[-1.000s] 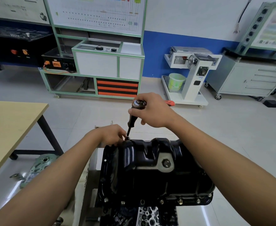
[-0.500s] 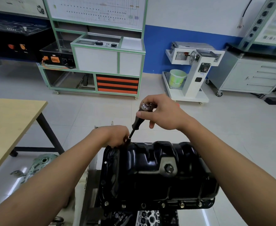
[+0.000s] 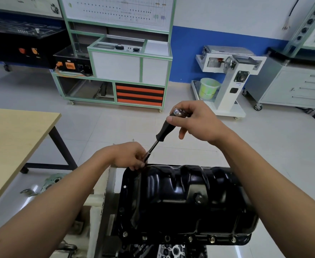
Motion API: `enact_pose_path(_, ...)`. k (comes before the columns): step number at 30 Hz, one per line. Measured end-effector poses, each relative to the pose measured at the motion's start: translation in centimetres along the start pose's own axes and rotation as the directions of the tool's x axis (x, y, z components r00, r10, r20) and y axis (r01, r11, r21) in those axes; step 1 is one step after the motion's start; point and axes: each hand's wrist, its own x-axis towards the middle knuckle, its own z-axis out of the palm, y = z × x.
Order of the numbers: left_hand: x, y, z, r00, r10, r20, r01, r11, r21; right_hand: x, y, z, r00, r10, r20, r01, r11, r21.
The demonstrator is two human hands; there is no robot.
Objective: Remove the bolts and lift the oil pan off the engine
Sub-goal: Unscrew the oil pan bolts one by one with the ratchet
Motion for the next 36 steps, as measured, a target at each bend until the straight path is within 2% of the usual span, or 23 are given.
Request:
enact_pose_path(2,-1.5,-0.9,-0.2,0.999,0.009,-0.053,-0.019,0.981,-0.194,0.7,-0.5,0.1,1.000,0.014,-0.024,-0.014,1.000,0.025)
enact_pose_path(4,-3.5,-2.2,-0.4,0.994,0.022,-0.106,-0.063,0.915,-0.397,1.6,-0.8,0.4,0.999,0.038,-0.036,-0.036,0.997,0.073)
enact_pose_path(8,-8.7,-5.4,-1.0,0.962,0.003,-0.271,-0.213,0.627,-0.749,3.8,-2.0,3.1,0.994,0.101,-0.048,-0.087,0.969,0.232)
enact_pose_path(11,-12.7,-8.5,-1.7,0.922,-0.017,-0.386,-0.335,0.463,-0.821,5.6,-3.8,7.5,0.990,0.141,0.008,-0.135,0.932,0.336)
enact_pose_path(15,-18.6,-13.6,-2.7,0.859,-0.170,-0.483,-0.403,0.356,-0.843,7.4,-6.6,15.1,0.989,0.118,0.092,-0.144,0.914,0.379)
enact_pose_path(18,-23.5,-18.2,-3.6,0.767,-0.364,-0.528,-0.411,0.354,-0.840,8.2,-8.4,21.4,0.987,0.098,0.123,-0.141,0.903,0.406)
enact_pose_path(20,-26.8,-21.8,-3.7,0.654,-0.515,-0.554,-0.364,0.427,-0.827,8.6,-9.1,25.9,0.985,0.108,0.131,-0.154,0.894,0.421)
enact_pose_path(22,-29.6,-26.4,-3.3,0.453,-0.673,-0.585,-0.244,0.538,-0.807,8.7,-9.4,30.8,0.983,0.115,0.146,-0.168,0.884,0.437)
enact_pose_path(24,-32.4,-31.2,-2.1,0.233,-0.760,-0.607,-0.054,0.613,-0.788,8.7,-9.5,35.9,0.976,0.133,0.175,-0.199,0.872,0.447)
enact_pose_path(26,-35.5,-36.2,-0.3,0.065,-0.779,-0.624,0.180,0.624,-0.761,8.5,-9.4,41.7,0.963,0.157,0.217,-0.241,0.863,0.443)
enact_pose_path(27,-36.6,-38.1,0.7,0.019,-0.769,-0.639,0.271,0.619,-0.737,8.3,-9.2,43.7,0.958,0.173,0.229,-0.261,0.858,0.443)
enact_pose_path(29,-38.4,-40.8,2.6,-0.011,-0.755,-0.655,0.373,0.605,-0.704,7.8,-8.9,47.2,0.947,0.194,0.256,-0.291,0.854,0.431)
enact_pose_path(31,-39.4,-43.2,3.9,-0.001,-0.762,-0.648,0.418,0.588,-0.692,7.6,-8.7,50.8,0.935,0.208,0.288,-0.316,0.857,0.407)
enact_pose_path(36,-39.2,-46.8,4.8,-0.021,-0.797,-0.603,0.406,0.545,-0.734,7.5,-8.1,55.8,0.922,0.231,0.311,-0.340,0.869,0.360)
